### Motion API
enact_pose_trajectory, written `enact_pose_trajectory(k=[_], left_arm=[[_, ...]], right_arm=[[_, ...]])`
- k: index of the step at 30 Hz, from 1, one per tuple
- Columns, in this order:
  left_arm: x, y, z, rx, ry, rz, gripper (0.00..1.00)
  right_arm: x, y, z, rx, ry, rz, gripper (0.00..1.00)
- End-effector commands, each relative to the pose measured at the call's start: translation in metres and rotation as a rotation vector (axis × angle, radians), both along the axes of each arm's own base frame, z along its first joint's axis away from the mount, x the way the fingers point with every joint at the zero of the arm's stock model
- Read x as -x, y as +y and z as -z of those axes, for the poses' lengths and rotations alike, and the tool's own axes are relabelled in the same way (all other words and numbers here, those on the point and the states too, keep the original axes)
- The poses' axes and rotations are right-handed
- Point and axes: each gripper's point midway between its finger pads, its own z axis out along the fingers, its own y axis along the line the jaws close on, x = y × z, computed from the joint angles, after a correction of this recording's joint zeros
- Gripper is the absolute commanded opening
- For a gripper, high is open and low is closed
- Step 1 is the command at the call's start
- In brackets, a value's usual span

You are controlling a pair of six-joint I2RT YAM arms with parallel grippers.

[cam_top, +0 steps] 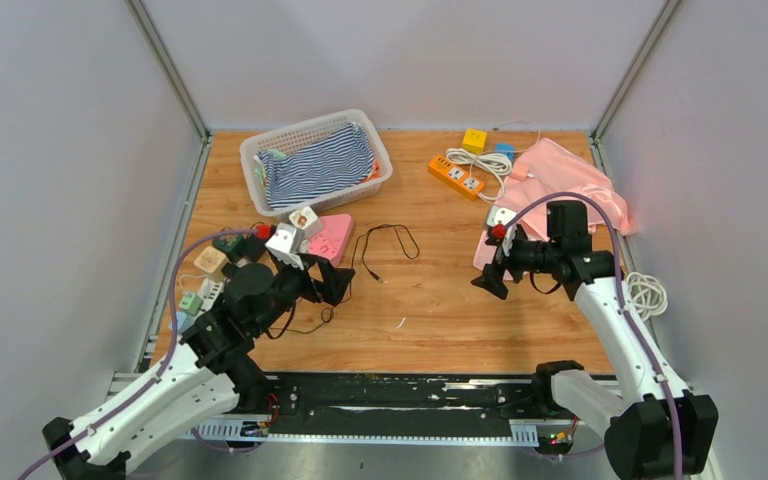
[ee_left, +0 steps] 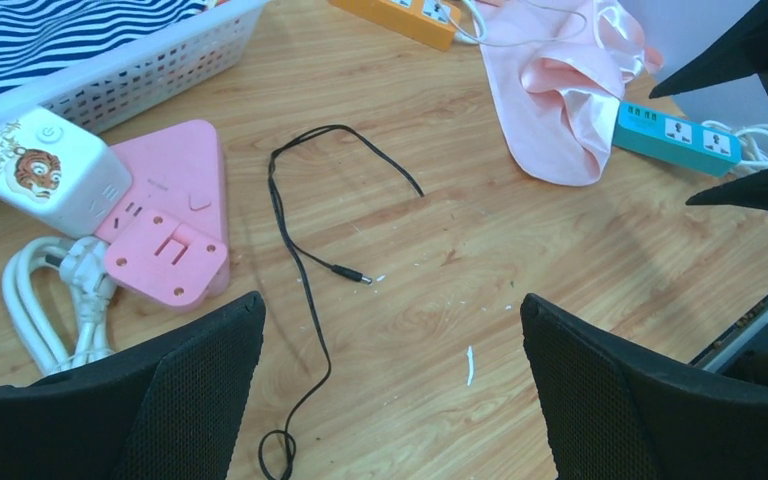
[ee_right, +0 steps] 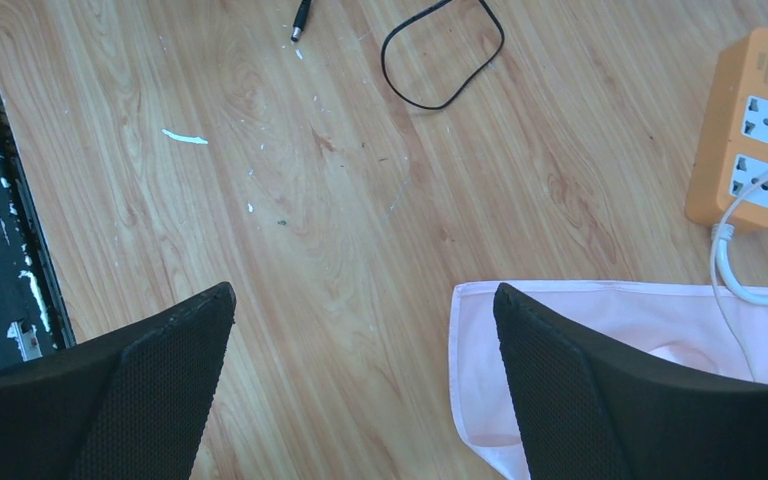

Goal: Pull the plug off the socket
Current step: Move the socket to the center of the board.

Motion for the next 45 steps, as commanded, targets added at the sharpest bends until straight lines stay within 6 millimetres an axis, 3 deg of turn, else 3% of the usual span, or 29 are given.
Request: enact_pose_trajectory(k=[1,8,12,18,22,29,31,37,41,45], left_arm=[[-0.005,-0.009,0.004,0.044,-0.062,0.028,1.00],[-0.021,-0.018,0.020,0.034,0.021,-0.026,1.00],[-0.029,-0.021,0.013,0.131,0.013,-0.068,1.00],[-0.042,-0.009,0.028,0.251,0.092,-0.242,1.00],[-0.052,0.001,0.027,0.326,0.071,-0.334,0.98],[-0.059,0.012,0.043,0.219,0.055,-0.390,0.94],[-0.058,0.018,0.050,0.223,0.059,-0.415,1.00],[-0.065,0.036,0.058,0.233,0.065,-0.549,1.00],[-0.072,0.040,0.076,0.198,0.132,-0.639,1.00],[-0.077,0.057,0.089,0.088,0.237,-0.821,1.00]], right_arm=[[0.012,0.003,0.010,-0.021,0.041,-0.046,1.00],[0.019,0.006,-0.003,-0.041,-0.006,-0.076,1.00],[0.021,0.007,-0.004,-0.029,-0.010,-0.089,1.00],[0.022,0.008,-0.001,0.019,-0.027,-0.108,1.00],[0.008,-0.005,0.007,0.089,-0.025,-0.029,1.00],[-0.001,-0.012,0.014,0.128,0.006,0.019,1.00],[-0.003,-0.014,0.021,0.145,0.025,0.023,1.00],[-0.008,-0.016,0.032,0.170,0.067,0.029,1.00],[-0.011,-0.020,0.038,0.196,0.075,0.042,1.00],[-0.012,-0.020,0.040,0.203,0.081,0.044,1.00]])
